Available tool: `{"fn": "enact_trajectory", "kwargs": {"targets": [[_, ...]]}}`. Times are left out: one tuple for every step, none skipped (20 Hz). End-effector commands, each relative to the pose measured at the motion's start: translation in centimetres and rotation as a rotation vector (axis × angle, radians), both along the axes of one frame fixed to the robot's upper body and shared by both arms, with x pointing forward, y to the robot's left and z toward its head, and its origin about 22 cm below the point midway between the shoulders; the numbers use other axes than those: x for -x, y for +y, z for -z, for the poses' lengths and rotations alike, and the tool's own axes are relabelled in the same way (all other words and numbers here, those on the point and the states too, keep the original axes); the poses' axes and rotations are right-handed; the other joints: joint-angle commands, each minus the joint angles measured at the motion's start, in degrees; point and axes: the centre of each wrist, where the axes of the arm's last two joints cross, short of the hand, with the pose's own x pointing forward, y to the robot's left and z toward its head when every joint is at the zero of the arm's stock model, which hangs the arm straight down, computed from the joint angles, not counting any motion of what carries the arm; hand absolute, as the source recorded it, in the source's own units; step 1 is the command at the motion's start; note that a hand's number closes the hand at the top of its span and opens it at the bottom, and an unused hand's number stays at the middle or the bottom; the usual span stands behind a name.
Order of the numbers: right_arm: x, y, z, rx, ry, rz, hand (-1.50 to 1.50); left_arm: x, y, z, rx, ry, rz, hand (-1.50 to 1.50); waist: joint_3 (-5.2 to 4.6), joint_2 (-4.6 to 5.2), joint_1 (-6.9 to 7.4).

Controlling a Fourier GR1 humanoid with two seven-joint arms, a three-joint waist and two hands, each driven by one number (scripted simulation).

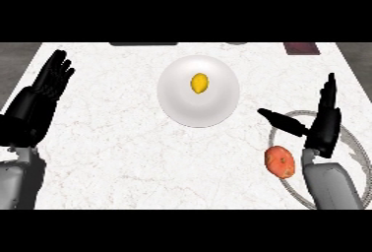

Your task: Pick the lemon from the placemat and place it in the plate

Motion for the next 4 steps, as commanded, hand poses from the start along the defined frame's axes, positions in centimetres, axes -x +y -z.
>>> {"fn": "enact_trajectory", "kwargs": {"targets": [[1.9, -3.0, -1.4, 0.031, 0.003, 0.010, -1.50, -0.3, -0.4, -0.7, 0.001, 0.003, 0.008, 0.00, 0.01, 0.10, 0.29], [4.0, -2.2, -0.6, 0.034, 0.000, 0.019, -1.50, 0.1, 1.0, 1.6, -0.008, -0.001, 0.003, 0.00, 0.00, 0.09, 0.13], [4.3, -3.4, -0.5, 0.062, -0.013, 0.015, -1.50, 0.4, -0.1, 1.1, -0.013, -0.006, 0.002, 0.00, 0.01, 0.09, 0.23], [4.1, -2.6, 1.3, 0.067, 0.020, 0.034, -1.50, 1.7, 0.2, -0.1, 0.005, 0.012, 0.015, 0.00, 0.02, 0.09, 0.54]]}}
